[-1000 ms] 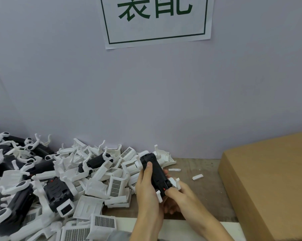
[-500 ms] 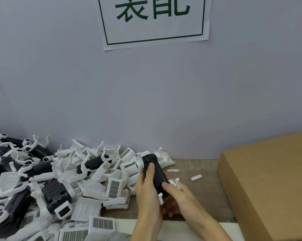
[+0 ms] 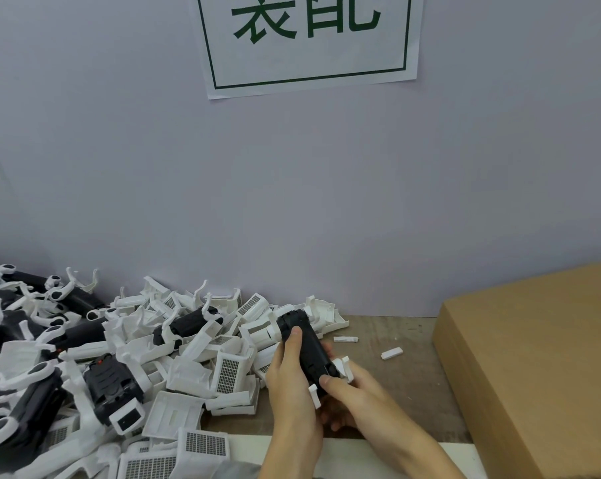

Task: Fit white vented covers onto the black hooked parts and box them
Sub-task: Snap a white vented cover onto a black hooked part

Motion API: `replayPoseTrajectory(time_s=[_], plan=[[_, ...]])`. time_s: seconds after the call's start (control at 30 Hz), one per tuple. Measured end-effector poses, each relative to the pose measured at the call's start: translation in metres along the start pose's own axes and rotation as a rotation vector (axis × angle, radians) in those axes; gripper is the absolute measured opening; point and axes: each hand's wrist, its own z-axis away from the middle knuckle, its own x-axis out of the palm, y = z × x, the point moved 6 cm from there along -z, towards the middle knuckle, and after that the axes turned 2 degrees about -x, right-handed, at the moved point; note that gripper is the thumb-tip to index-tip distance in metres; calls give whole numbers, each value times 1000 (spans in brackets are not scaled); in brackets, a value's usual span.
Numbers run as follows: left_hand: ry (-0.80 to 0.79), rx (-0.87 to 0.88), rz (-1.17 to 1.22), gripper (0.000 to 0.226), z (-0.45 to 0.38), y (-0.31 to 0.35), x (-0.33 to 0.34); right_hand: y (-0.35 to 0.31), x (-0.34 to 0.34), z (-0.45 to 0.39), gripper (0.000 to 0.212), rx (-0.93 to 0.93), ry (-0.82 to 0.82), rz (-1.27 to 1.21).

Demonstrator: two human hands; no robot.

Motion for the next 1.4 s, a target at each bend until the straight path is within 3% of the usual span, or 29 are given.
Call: replayPoseTrajectory(time_s=[0.13, 0.27, 0.37, 0.57, 0.67, 0.83, 0.97, 1.13, 1.2, 1.3, 1.4], plan=[[-20, -28, -7, 56, 2, 0, 1, 3, -1, -3, 26, 2, -33, -4], [1, 52, -50, 44, 2, 4, 1, 4, -2, -3, 19, 17, -30, 24], [20, 110, -101, 33, 3, 9, 3, 3, -2, -2, 26, 26, -3, 56], [24, 133, -133, 36, 5, 12, 5, 4, -6, -3, 27, 46, 46, 74], [-3, -29, -20, 53, 8, 5, 8, 7, -9, -4, 9, 54, 69, -8], [-88, -219, 142, 49, 12, 1, 12, 2, -9, -3, 22, 49, 89, -202], [-182, -103, 130, 55, 7, 12, 15, -2, -22, -4, 30, -12, 239, -386], [-145, 27, -23, 33, 5, 22, 11, -9, -38, 1, 24, -120, 407, -251], [-93, 63, -166, 33, 6, 22, 8, -17, -38, 5, 24, -236, 441, -84], [-24, 164, -411, 35, 8, 24, 6, -31, -27, 11, 19, -399, 398, 224], [-35, 191, -439, 31, 11, 27, 8, -33, -18, 10, 19, -427, 349, 402]])
